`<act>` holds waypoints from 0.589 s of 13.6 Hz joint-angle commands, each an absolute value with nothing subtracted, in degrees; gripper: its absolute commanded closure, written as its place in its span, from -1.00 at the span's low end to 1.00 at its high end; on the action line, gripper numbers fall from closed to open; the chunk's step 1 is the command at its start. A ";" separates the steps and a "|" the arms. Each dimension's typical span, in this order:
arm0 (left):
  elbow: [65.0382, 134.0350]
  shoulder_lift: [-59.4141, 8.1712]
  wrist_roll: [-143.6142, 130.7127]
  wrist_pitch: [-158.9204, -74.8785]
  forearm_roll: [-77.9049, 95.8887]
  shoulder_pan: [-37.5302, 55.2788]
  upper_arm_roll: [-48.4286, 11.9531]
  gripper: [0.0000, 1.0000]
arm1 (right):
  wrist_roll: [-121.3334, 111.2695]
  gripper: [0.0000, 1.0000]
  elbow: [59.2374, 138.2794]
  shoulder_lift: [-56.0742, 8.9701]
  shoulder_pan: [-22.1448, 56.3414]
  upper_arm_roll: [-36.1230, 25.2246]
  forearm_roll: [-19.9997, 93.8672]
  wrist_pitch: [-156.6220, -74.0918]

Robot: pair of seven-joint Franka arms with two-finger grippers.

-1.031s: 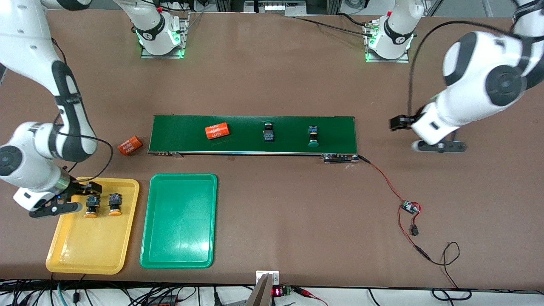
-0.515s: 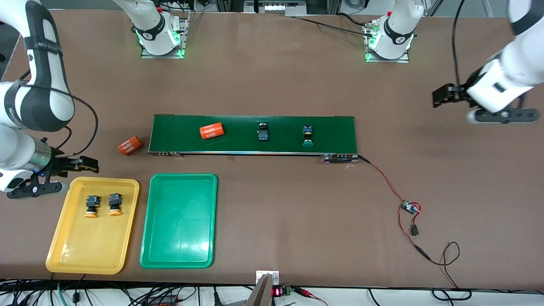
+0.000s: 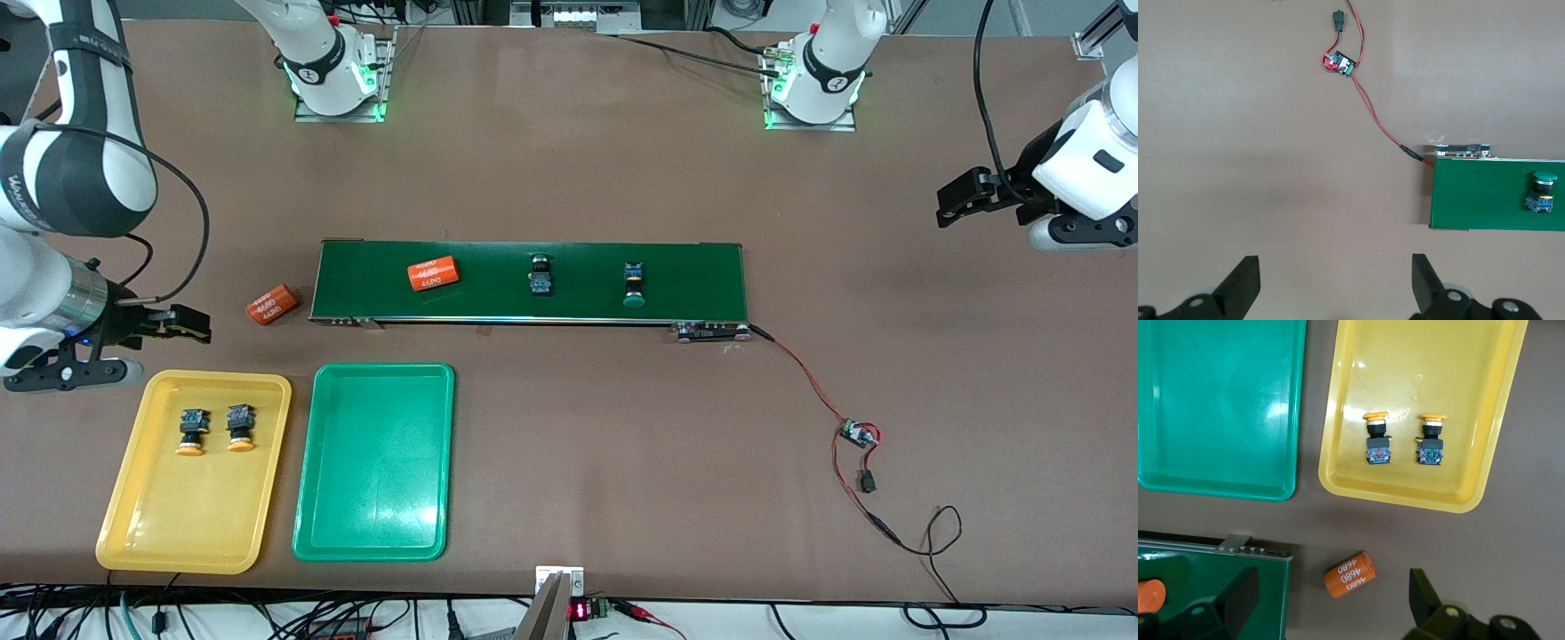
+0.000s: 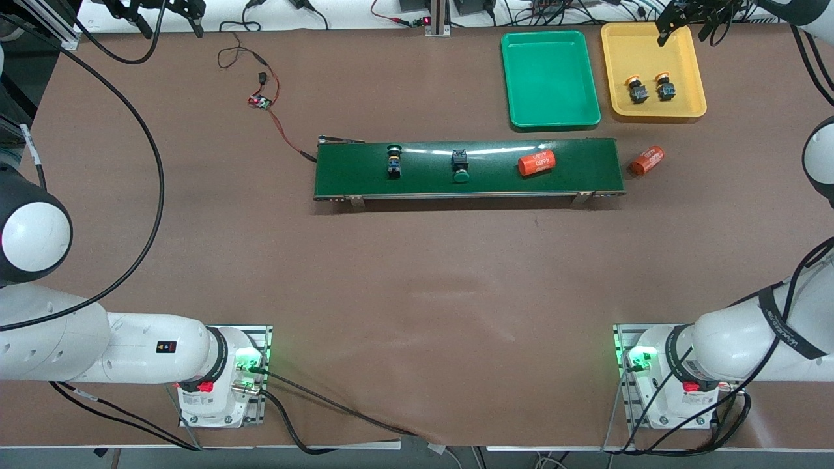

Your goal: Sort buttons by color to trays

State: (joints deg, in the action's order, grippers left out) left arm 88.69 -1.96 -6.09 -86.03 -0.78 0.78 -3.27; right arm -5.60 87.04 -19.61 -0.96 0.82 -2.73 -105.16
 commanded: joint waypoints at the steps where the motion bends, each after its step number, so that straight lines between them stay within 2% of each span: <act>1: 87.45 -2.29 -1.95 -85.61 -1.49 1.06 -2.64 -1.00 | -5.19 -1.00 92.09 -15.57 -0.09 0.35 -1.86 -105.20; 8: 87.28 -2.29 -1.41 -83.41 -1.49 1.14 -3.25 -1.00 | -4.57 -1.00 91.93 -13.27 -0.61 0.35 0.35 -102.14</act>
